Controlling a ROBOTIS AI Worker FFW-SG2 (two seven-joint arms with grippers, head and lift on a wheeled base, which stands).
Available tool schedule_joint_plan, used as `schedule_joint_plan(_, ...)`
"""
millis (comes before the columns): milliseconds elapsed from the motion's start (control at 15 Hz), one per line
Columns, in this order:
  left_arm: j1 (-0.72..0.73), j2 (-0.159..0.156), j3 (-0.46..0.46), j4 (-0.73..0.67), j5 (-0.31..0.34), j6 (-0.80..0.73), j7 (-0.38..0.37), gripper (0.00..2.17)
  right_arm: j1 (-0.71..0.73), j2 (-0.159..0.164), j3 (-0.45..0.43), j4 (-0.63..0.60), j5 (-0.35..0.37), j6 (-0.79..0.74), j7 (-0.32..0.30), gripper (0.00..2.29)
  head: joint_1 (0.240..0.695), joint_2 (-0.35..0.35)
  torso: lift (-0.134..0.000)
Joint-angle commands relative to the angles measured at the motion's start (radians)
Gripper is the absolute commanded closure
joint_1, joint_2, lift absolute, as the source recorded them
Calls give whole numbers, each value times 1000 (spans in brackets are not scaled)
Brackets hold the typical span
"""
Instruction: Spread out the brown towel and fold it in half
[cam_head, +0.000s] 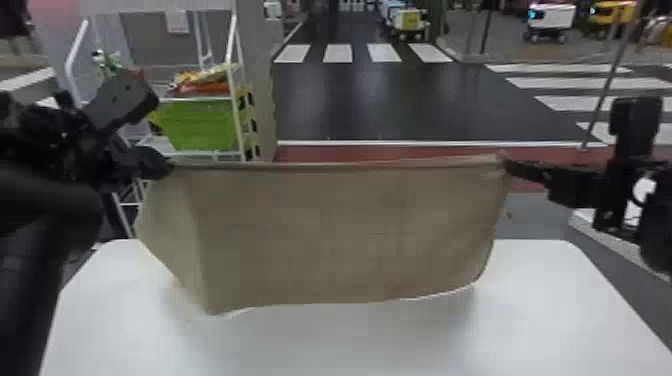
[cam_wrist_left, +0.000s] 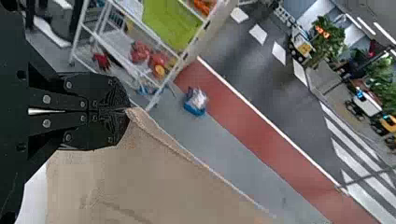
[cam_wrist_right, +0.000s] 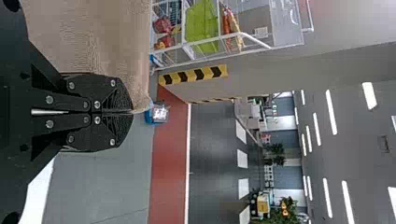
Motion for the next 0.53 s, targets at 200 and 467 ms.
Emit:
schedule_joint_plan(200, -53, -9, 6, 36, -15, -9, 102, 1717, -156, -3, -17, 136, 27, -67, 1, 1237, 375, 56, -134)
schedule_joint_plan(467, 62, 2, 52, -32, 2, -30, 79, 1717, -54, -17, -14, 72, 30, -64, 70, 1241, 344, 59, -134)
